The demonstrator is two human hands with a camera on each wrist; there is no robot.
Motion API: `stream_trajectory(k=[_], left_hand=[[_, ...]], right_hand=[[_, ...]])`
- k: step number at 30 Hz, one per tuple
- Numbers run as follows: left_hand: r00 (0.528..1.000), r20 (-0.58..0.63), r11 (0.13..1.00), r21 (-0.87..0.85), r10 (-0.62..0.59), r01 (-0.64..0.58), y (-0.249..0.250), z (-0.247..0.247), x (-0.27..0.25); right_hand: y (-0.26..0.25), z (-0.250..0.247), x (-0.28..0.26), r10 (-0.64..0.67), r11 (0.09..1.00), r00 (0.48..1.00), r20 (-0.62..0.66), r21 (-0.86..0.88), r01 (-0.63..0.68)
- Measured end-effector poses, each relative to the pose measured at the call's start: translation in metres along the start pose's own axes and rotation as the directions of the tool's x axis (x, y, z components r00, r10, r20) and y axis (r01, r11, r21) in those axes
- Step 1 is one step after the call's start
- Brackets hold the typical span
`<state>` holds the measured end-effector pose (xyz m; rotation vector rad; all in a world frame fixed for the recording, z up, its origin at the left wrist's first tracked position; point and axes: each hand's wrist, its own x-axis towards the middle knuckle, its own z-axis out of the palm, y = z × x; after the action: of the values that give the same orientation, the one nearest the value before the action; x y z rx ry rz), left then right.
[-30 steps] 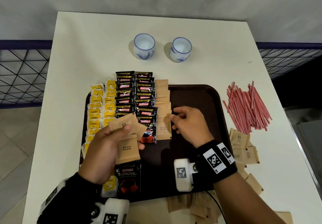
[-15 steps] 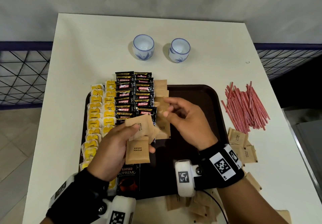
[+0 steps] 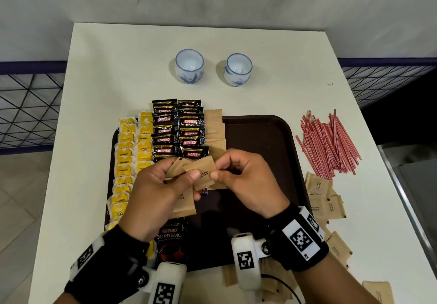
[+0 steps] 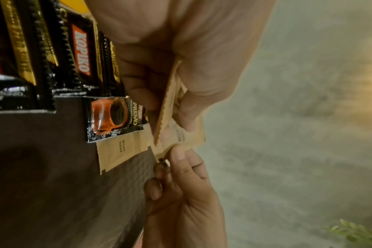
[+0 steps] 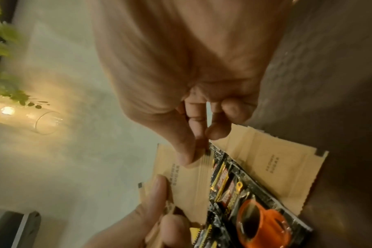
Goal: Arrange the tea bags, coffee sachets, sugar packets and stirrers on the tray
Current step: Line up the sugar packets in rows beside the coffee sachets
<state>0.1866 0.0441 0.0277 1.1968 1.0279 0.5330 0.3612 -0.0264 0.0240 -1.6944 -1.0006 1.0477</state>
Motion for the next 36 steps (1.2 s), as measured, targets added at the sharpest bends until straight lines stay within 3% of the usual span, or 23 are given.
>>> stream_trajectory(k=[6, 16, 21, 26, 36], left_hand=[[0.997, 0.011, 0.993, 0.085, 0.083, -0.083, 0.002, 0.0, 0.001], [1.0, 0.012, 0.998, 0.056, 0.013, -0.014, 0.002, -0.002, -0.002], [0.995, -0.059, 0.997, -0.013, -0.08, 0.079, 0.0, -0.018, -0.003], [0.981, -0.081, 0.977, -0.135, -0.176, 0.164, -0.005, -0.035, -0.005], [0.982, -0.105, 0.982, -0.126, -0.157, 0.144, -0.012, -0.038, -0.011]], right_hand=[[0.0, 0.001, -0.005, 0.004, 0.995, 1.0, -0.008, 0.098, -0.003], [-0.005, -0.004, -0.007, 0.014, 0.992, 1.0, -0.009, 0.129, -0.013], [0.009, -0.033, 0.003, 0.167, 0.974, 0.978, -0.122, 0.173, -0.145], [0.031, -0.041, 0.008, 0.338, 0.932, 0.936, -0.097, 0.173, -0.319], [0.038, -0.021, 0.012, 0.373, 0.928, 0.928, -0.021, -0.012, -0.373]])
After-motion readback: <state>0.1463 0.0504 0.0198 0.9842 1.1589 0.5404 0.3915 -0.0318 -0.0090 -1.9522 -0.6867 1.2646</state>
